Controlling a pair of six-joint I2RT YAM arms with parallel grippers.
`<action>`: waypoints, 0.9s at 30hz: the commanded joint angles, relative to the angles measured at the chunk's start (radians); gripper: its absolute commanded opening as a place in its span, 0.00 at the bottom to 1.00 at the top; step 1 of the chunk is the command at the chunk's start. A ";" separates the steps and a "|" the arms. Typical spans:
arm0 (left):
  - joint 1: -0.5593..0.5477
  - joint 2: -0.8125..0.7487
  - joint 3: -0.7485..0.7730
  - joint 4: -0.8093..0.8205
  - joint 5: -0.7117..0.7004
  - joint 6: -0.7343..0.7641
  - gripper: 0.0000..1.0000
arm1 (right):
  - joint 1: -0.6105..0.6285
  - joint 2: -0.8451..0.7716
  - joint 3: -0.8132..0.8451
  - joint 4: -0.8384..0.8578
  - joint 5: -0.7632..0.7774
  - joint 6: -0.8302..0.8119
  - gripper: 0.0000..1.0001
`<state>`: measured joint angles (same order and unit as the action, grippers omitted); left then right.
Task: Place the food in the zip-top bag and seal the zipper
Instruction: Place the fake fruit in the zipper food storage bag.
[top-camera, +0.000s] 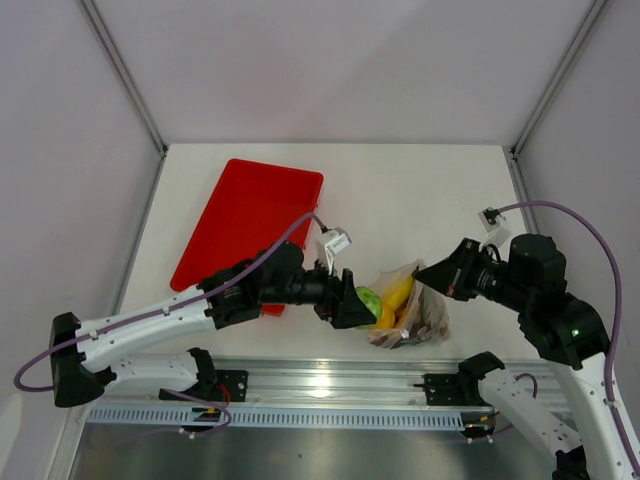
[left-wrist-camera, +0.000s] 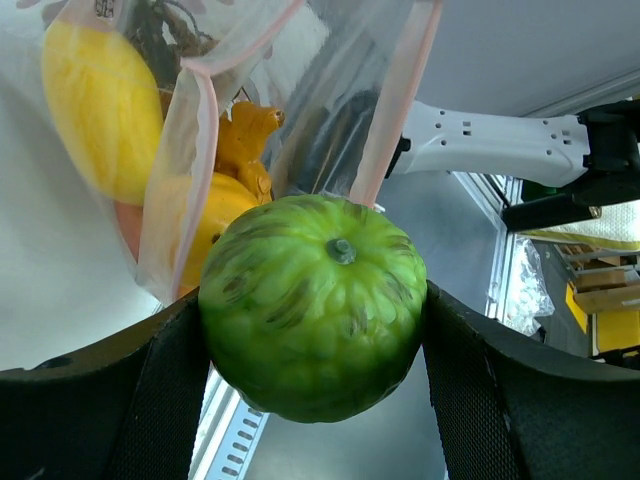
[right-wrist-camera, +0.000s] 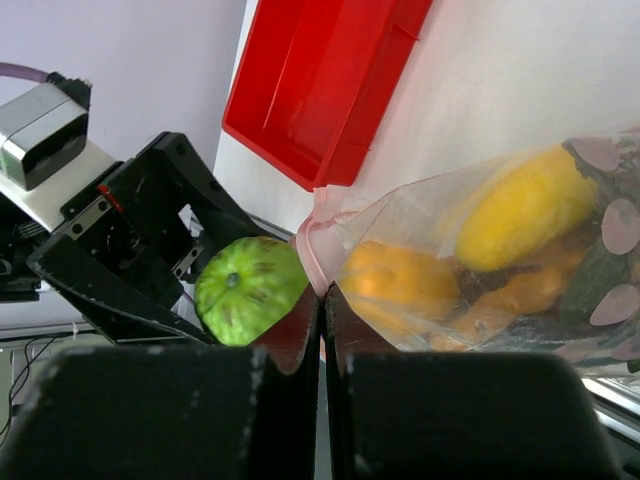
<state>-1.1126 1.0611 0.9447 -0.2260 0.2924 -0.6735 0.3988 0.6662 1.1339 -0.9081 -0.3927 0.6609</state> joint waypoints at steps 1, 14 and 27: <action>-0.015 0.039 0.084 0.082 0.008 -0.008 0.01 | 0.002 -0.025 0.032 0.021 -0.003 0.013 0.00; -0.036 0.295 0.269 0.045 0.019 -0.061 0.01 | 0.003 -0.027 0.052 0.055 -0.031 0.026 0.00; -0.036 0.367 0.292 -0.019 -0.144 -0.067 0.64 | 0.003 0.000 0.130 0.051 -0.038 0.014 0.00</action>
<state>-1.1427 1.4151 1.1973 -0.2230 0.1963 -0.7433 0.3992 0.6682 1.1980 -0.9230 -0.4015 0.6697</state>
